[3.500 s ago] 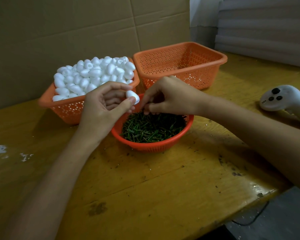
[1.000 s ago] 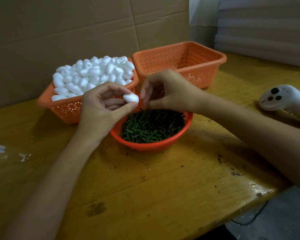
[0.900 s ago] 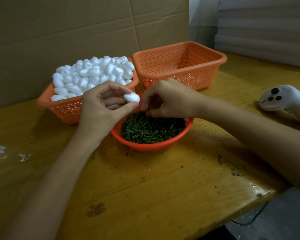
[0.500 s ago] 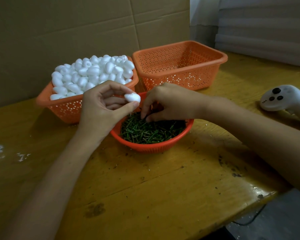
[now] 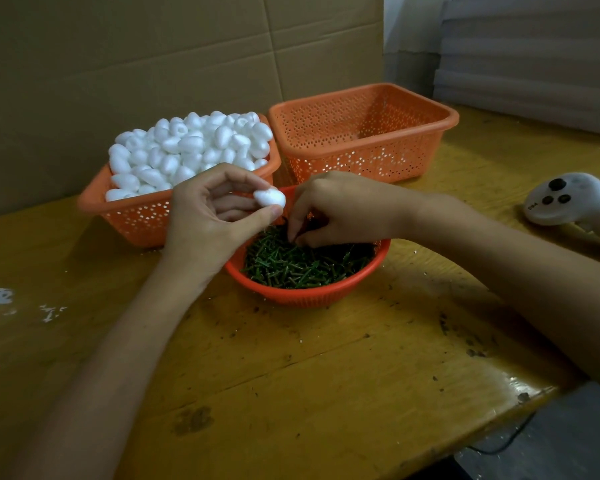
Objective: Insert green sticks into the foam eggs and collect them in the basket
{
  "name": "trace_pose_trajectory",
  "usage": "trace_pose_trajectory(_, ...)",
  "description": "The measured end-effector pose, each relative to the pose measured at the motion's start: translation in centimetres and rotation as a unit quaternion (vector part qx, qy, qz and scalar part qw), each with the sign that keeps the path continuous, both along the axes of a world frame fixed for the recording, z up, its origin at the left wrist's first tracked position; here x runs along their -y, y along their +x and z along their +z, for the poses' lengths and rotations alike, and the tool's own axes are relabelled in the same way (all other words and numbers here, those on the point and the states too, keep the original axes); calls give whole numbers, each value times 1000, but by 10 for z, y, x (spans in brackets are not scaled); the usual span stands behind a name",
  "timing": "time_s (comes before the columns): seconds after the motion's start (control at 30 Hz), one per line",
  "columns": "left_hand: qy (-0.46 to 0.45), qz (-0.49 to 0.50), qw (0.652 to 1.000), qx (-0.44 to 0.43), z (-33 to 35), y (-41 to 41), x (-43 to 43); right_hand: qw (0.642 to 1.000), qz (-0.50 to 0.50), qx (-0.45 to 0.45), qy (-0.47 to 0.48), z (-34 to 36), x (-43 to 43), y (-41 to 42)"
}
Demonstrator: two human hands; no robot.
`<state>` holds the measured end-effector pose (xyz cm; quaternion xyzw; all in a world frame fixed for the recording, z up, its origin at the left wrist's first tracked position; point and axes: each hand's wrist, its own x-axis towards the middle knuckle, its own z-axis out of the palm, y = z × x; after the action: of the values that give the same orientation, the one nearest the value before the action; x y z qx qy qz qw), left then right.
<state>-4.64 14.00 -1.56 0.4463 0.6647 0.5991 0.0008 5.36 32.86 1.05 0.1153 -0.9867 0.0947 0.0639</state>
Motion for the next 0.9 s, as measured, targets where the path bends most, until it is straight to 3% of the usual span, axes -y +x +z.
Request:
trace_pose_trajectory(0.23, -4, -5, 1000, -8, 0, 1, 0, 1000, 10, -3, 11, -2, 0, 1)
trace_pose_trajectory(0.5, -2, 0, 1000, -5, -1, 1, 1, 996, -11, -74, -48, -8, -3, 0)
trace_pose_trajectory(0.63, 8, 4, 1000, 8, -3, -2, 2, 977, -20, -96, -190, -5, -4, 1)
trace_pose_trajectory(0.77, 19, 2, 1000, 19, -4, -3, 1, 927, -30, -75, -366, -2, -5, 1)
trace_pose_trajectory(0.9, 29, 3, 999, 27, -5, -4, 0, 887, -41, -97, -449, 0, -5, 0)
